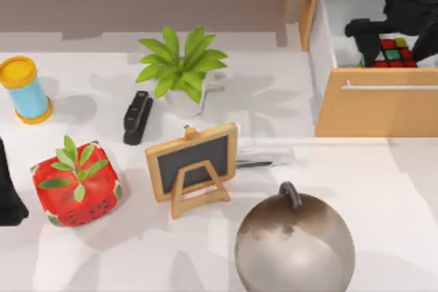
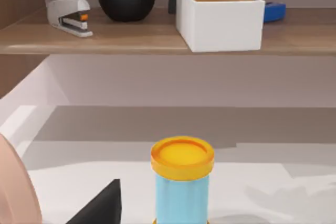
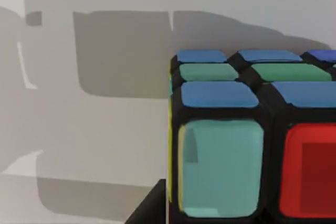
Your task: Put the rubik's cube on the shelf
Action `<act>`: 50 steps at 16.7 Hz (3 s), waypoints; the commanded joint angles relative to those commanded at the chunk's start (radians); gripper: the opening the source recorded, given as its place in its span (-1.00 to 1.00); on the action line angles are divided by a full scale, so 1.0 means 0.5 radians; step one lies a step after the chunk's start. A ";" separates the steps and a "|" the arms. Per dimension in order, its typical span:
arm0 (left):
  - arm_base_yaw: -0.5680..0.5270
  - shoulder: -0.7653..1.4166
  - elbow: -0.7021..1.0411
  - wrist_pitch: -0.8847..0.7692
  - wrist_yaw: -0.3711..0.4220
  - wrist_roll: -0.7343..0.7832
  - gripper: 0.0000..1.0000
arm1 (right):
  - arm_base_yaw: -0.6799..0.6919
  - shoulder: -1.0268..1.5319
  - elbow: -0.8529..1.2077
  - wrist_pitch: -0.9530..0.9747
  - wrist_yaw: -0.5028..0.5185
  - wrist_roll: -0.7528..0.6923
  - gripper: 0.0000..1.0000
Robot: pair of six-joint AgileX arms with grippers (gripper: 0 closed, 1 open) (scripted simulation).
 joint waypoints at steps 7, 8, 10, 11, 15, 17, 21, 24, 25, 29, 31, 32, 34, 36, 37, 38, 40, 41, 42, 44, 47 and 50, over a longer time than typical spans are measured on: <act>0.000 0.000 0.000 0.000 0.000 0.000 1.00 | 0.000 0.000 0.000 0.000 0.000 0.000 -1.00; 0.000 0.000 0.000 0.000 0.000 0.000 1.00 | 0.000 0.000 0.000 0.000 0.000 0.000 -1.00; 0.000 0.000 0.000 0.000 0.000 0.000 1.00 | 0.000 0.000 0.000 0.000 0.000 0.000 -1.00; 0.000 0.000 0.000 0.000 0.000 0.000 1.00 | 0.000 0.000 0.000 0.000 0.000 0.000 -1.00; 0.000 0.000 0.000 0.000 0.000 0.000 1.00 | 0.001 -0.004 -0.002 0.000 -0.003 0.000 -1.00; 0.000 0.000 0.000 0.000 0.000 0.000 1.00 | -0.009 -0.025 -0.037 0.013 -0.048 -0.055 -1.00; 0.000 0.000 0.000 0.000 0.000 0.000 1.00 | -0.029 -0.114 -0.152 0.055 -0.139 -0.254 -1.00; 0.000 0.000 0.000 0.000 0.000 0.000 1.00 | -0.037 -0.190 -0.161 0.054 -0.170 -0.376 -1.00; 0.000 0.000 0.000 0.000 0.000 0.000 1.00 | -0.046 -0.201 -0.142 0.041 -0.174 -0.398 -1.00; 0.000 0.000 0.000 0.000 0.000 0.000 1.00 | -0.062 -0.165 -0.012 -0.071 -0.163 -0.353 -1.00; 0.000 0.000 0.000 0.000 0.000 0.000 1.00 | -0.043 -0.106 0.078 -0.146 -0.135 -0.261 -1.00; 0.000 0.000 0.000 0.000 0.000 0.000 1.00 | -0.033 -0.073 0.130 -0.182 -0.112 -0.203 -1.00; 0.000 0.000 0.000 0.000 0.000 0.000 1.00 | -0.015 -0.011 0.228 -0.239 -0.054 -0.086 -1.00; 0.000 0.000 0.000 0.000 0.000 0.000 1.00 | -0.002 0.028 0.295 -0.266 -0.007 -0.008 -1.00; 0.000 0.000 0.000 0.000 0.000 0.000 1.00 | 0.000 0.034 0.304 -0.268 0.000 0.002 -1.00; 0.000 0.000 0.000 0.000 0.000 0.000 1.00 | 0.000 0.034 0.304 -0.268 0.000 0.002 -1.00; 0.000 0.000 0.000 0.000 0.000 0.000 1.00 | 0.000 0.034 0.304 -0.268 0.000 0.002 -1.00; 0.000 0.000 0.000 0.000 0.000 0.000 1.00 | -0.019 0.001 0.253 -0.270 -0.005 0.002 -1.00; 0.000 0.000 0.000 0.000 0.000 0.000 1.00 | -0.019 0.001 0.253 -0.270 -0.005 0.002 -1.00; 0.000 0.000 0.000 0.000 0.000 0.000 1.00 | -0.001 -0.050 0.228 -0.278 0.008 -0.007 -1.00; 0.000 0.000 0.000 0.000 0.000 0.000 1.00 | 0.092 -0.240 0.155 -0.250 0.056 -0.040 -1.00; 0.000 0.000 0.000 0.000 0.000 0.000 1.00 | 0.278 -0.477 0.052 -0.111 0.128 -0.086 -1.00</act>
